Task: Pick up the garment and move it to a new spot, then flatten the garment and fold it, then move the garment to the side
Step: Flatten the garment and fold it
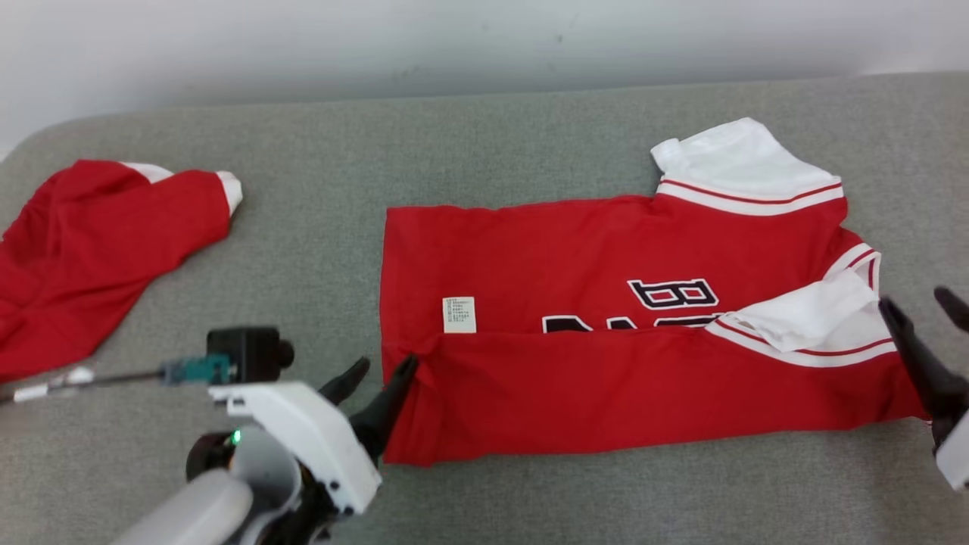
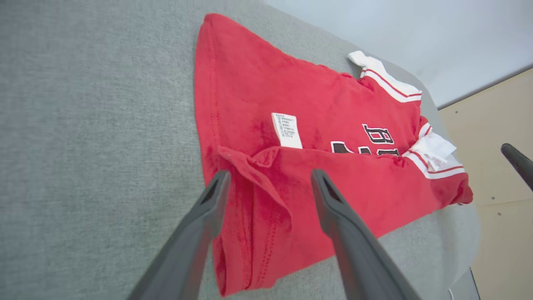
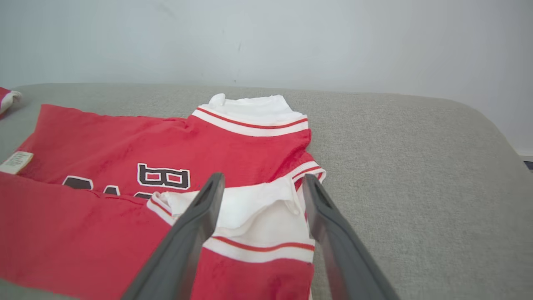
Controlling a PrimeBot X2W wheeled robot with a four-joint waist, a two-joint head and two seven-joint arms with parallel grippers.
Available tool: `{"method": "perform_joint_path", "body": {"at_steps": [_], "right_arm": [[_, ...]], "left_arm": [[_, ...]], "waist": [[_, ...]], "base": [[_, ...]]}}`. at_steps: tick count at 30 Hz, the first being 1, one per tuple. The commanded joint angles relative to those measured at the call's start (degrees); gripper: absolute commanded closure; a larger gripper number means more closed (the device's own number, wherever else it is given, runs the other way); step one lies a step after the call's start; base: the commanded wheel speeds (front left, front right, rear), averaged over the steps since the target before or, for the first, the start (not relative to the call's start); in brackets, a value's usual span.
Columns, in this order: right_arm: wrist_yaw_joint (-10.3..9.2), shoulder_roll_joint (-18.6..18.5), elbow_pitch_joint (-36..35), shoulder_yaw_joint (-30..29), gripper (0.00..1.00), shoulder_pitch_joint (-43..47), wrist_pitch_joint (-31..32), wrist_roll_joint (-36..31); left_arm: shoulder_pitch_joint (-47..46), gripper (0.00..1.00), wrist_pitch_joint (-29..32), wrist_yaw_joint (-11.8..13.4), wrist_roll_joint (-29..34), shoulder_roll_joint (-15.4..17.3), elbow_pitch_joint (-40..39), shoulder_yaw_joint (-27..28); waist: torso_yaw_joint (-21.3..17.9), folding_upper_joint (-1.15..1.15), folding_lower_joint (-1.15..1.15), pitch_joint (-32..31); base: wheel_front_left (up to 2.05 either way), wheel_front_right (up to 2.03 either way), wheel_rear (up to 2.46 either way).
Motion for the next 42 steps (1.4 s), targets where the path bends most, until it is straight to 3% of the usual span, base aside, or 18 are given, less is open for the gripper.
{"method": "perform_joint_path", "body": {"at_steps": [1, 5, 12, 21, 33, 34, 35, 36, 42], "right_arm": [[0.01, -1.3, -0.9, -0.5, 0.00, 3.3, -1.5, -1.3], [0.01, -3.0, -1.8, -0.3, 0.00, 8.4, -2.2, -3.0], [0.01, -4.2, 0.1, 0.6, 0.00, 11.2, -3.1, -7.4], [0.01, -2.9, 6.3, 3.3, 0.00, 8.1, -4.0, -9.6], [0.01, -0.8, 12.7, 7.2, 0.00, 3.2, -5.0, -7.5], [0.01, -0.9, 13.5, 8.6, 0.50, 2.6, -4.5, -6.6], [0.01, -0.9, 13.9, 9.2, 0.76, 2.3, -4.5, -6.1], [0.01, -1.1, 14.3, 9.9, 1.00, 2.1, -4.6, -5.4], [-0.05, -4.4, 14.0, 11.6, 1.00, 1.3, -5.0, -0.3]], "left_arm": [[3.1, 0.00, -2.7, 1.3, 2.5, 1.1, -1.7, -0.6], [7.0, 0.00, -5.8, 3.8, 6.6, 1.9, -3.2, -3.4], [8.2, 0.00, -7.5, 5.8, 11.4, 1.3, -0.3, -7.2], [6.6, 0.00, -7.4, 3.8, 11.5, -1.3, 2.5, -8.4], [3.7, 0.00, -6.7, 0.8, 11.8, -5.2, 8.1, -10.1], [3.4, 0.29, -6.0, 0.1, 11.5, -5.4, 9.2, -10.6], [3.6, 0.73, -5.9, -0.1, 11.0, -5.6, 9.8, -10.5], [3.7, 1.00, -5.9, -0.5, 10.7, -5.6, 10.2, -10.5], [4.9, 1.00, -5.2, -2.5, 8.2, -3.4, 9.0, -9.2]], "waist": [[-0.4, 0.00, -0.01, -0.9], [-0.8, 0.00, -0.01, -1.4], [-0.8, 0.00, -0.01, -0.7], [0.1, 0.00, -0.01, 1.0], [0.9, 0.00, -0.01, 2.3], [0.9, 0.00, -0.01, 2.2], [0.8, 0.00, -0.01, 2.1], [0.8, 0.00, -0.01, 1.9], [1.0, 0.00, -0.01, -0.9]], "base": [[0.00, 0.00, 0.00], [0.00, 0.00, 0.00], [0.00, 0.00, 0.00], [0.00, 0.00, 0.00], [0.00, 0.00, 0.00], [0.00, 0.00, 0.00], [0.00, 0.00, 0.00], [0.00, 0.00, 0.00], [0.00, 0.00, 0.00]]}}
